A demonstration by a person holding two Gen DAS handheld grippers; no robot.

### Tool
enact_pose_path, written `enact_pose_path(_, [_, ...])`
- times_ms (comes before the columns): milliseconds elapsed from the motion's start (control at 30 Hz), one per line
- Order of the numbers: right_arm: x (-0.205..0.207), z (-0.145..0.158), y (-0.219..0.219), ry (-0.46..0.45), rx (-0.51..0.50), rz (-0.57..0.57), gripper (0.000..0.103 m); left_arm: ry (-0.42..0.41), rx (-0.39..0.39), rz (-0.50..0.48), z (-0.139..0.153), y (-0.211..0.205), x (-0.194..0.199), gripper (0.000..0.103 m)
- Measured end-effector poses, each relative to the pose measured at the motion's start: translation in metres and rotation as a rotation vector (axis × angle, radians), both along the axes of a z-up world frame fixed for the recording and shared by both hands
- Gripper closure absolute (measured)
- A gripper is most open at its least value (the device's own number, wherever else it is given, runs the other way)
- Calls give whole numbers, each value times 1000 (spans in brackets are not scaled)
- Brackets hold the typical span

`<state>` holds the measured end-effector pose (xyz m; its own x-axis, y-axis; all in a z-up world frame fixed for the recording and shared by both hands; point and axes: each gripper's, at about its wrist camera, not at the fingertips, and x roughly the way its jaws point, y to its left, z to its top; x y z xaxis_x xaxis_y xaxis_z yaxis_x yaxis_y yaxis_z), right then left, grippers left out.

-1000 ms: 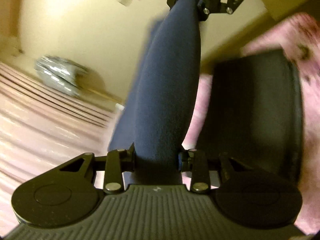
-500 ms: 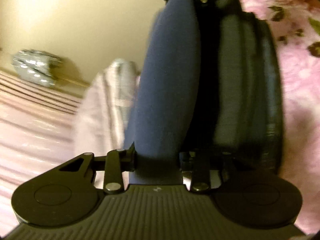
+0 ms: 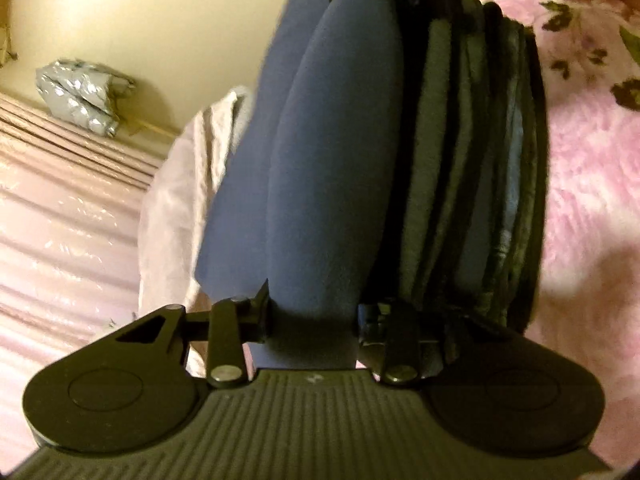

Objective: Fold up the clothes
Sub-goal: 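Carry the navy top with both grippers onto the stack of dark clothes, then lower the navy top onto the stack and open both grippers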

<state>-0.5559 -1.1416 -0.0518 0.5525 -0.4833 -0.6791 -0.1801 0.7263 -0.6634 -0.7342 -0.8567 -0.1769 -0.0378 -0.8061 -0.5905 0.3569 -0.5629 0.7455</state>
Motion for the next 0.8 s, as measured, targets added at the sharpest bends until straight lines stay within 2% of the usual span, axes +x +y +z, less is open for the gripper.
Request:
enact_pose_path(100, [1,-12,-1,31,-24,15,71,-18,-10,-26,-3,0,-1,68])
enact_pose_path(133, [0,-14,-1,34,-32,14,64,-22,-13,-34,-2,1,0,68])
enact_pose_path(200, [-3,-14,1,40,-33,3,59,-19,-8,-36,2,4,2,64])
enact_pose_path(333, [-18,2,5,-1,38,-82,59,25,30,-16,18,14,9,61])
enact_pose_path(400, [-26,17,4,-51,110,-152,59,75,63,12,30,19,14,62])
enact_pose_path(467, [-34,32,3,-102,182,-221,59,169,96,66,48,22,20,63])
enact_pose_path(567, [-46,54,2,-177,290,-326,59,298,105,130,73,16,19,63])
enact_pose_path(667, [-50,73,-10,-323,406,-440,59,425,110,192,97,8,17,63])
enact_pose_path(733, [-49,71,-22,-377,470,-505,59,464,130,221,99,-5,11,63])
enact_pose_path(800, [-47,61,-35,-399,527,-565,59,459,184,242,87,-19,5,66])
